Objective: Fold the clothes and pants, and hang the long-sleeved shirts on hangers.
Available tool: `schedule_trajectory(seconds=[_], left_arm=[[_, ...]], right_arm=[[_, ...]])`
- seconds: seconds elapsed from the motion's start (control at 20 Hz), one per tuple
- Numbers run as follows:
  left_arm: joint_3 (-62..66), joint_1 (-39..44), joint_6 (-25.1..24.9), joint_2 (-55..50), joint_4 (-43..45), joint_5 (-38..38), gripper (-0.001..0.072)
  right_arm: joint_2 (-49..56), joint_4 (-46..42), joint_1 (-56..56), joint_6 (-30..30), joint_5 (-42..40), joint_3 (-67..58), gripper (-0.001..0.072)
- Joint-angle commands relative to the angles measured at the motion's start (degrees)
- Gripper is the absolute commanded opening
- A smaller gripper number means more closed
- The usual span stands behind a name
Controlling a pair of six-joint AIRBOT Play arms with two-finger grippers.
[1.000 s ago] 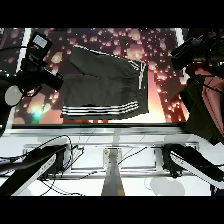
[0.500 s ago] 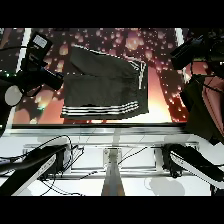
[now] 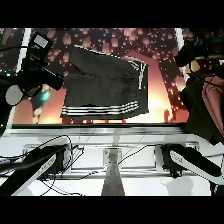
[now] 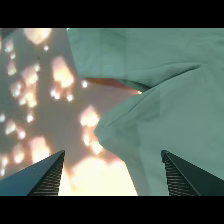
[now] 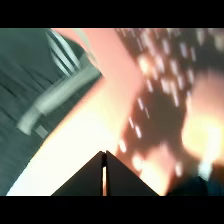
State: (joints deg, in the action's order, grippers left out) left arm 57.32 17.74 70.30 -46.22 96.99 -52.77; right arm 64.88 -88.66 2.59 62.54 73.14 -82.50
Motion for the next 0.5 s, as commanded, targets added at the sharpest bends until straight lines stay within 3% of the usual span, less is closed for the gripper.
schedule_trajectory(seconds=[0.0, 0.15, 0.2, 0.3, 0.35, 0.4, 0.45], left_arm=[[-0.07, 0.02, 0.00, -1.07, -0.13, -1.11, 0.0702], [-0.09, 0.02, 0.02, -2.84, -0.15, -4.37, 0.0702], [-0.09, 0.02, 0.02, -3.48, -0.96, -5.09, 0.0702], [-0.09, 0.02, 0.55, -4.79, -2.75, -5.11, 0.0680], [-0.09, 0.02, 2.32, -5.55, -2.93, -5.27, 0.0505], [-0.09, 0.02, 2.80, -6.49, -3.28, -5.46, 0.0257], [-0.09, 0.02, 2.80, -7.58, -3.76, -5.70, 0.0098]], right_arm=[[4.94, 3.74, -9.68, 1.49, 7.04, 8.09, 0.0026], [7.98, 21.31, -19.41, 1.22, 10.99, 21.27, 0.0027], [8.57, 25.66, -21.66, 1.25, 10.40, 25.99, 0.0057], [9.01, 30.71, -23.69, 1.97, 6.91, 34.32, 0.0462], [9.01, 32.54, -23.58, 1.92, 4.57, 38.27, 0.0473], [9.01, 34.99, -23.10, 1.81, 1.60, 42.05, 0.0482], [9.01, 37.48, -22.47, 1.38, -1.46, 45.18, 0.0488]])
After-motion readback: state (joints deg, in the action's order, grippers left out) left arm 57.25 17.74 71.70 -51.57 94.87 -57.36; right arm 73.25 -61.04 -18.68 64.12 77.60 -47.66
